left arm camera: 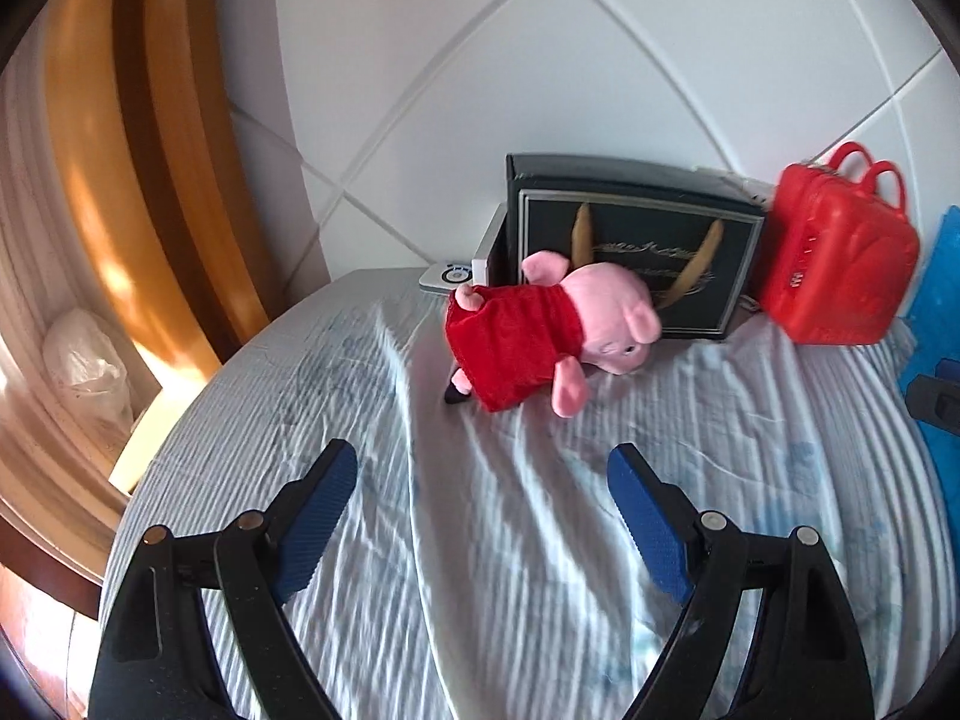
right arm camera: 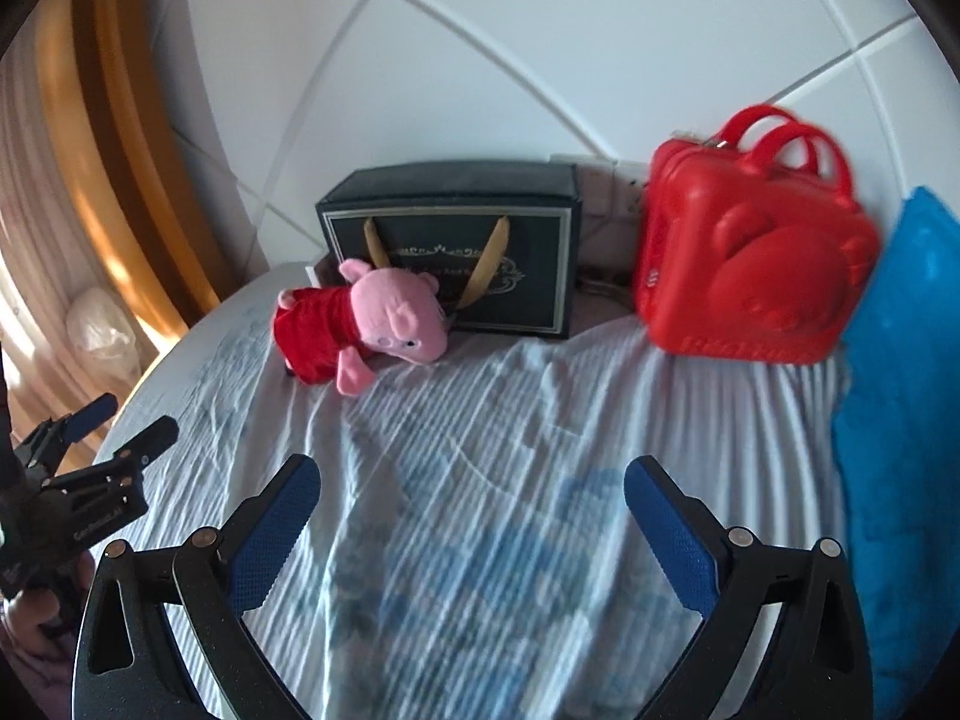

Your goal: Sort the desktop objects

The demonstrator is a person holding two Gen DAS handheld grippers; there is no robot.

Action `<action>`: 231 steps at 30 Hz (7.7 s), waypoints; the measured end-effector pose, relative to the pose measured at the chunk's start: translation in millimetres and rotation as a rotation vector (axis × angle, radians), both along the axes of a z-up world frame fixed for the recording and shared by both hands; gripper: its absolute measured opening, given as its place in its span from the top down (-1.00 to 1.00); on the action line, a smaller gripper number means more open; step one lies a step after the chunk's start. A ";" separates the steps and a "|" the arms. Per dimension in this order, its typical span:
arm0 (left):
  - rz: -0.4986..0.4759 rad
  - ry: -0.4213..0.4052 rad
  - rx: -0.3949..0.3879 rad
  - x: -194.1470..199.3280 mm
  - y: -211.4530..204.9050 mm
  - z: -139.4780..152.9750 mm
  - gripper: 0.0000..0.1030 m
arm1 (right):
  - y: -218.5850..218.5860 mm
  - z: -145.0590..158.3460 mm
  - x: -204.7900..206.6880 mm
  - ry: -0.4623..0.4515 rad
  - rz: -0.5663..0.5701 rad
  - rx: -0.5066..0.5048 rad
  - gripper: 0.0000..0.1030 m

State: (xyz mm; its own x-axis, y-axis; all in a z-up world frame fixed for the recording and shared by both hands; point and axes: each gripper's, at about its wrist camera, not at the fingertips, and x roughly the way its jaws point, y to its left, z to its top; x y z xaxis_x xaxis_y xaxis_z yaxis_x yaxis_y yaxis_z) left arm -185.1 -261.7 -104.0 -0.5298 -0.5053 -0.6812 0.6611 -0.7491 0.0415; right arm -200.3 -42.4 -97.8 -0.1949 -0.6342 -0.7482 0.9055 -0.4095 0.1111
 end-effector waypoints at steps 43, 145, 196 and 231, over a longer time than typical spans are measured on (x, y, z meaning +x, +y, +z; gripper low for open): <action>-0.017 -0.052 0.164 -60.3 -66.6 -82.2 -0.68 | -87.2 -121.8 -5.2 -0.163 0.097 0.091 -1.00; -0.766 0.104 -0.126 -153.1 667.6 179.0 -0.32 | 575.5 171.7 -184.7 0.178 -0.368 -0.241 -0.16; -0.396 0.275 -0.048 -69.4 665.9 176.7 -0.75 | 656.3 131.7 -174.4 0.250 -0.501 -0.210 -1.00; -0.439 0.164 -0.034 -83.8 670.9 156.1 -0.75 | 647.1 119.8 -187.2 0.258 -0.505 -0.190 -1.00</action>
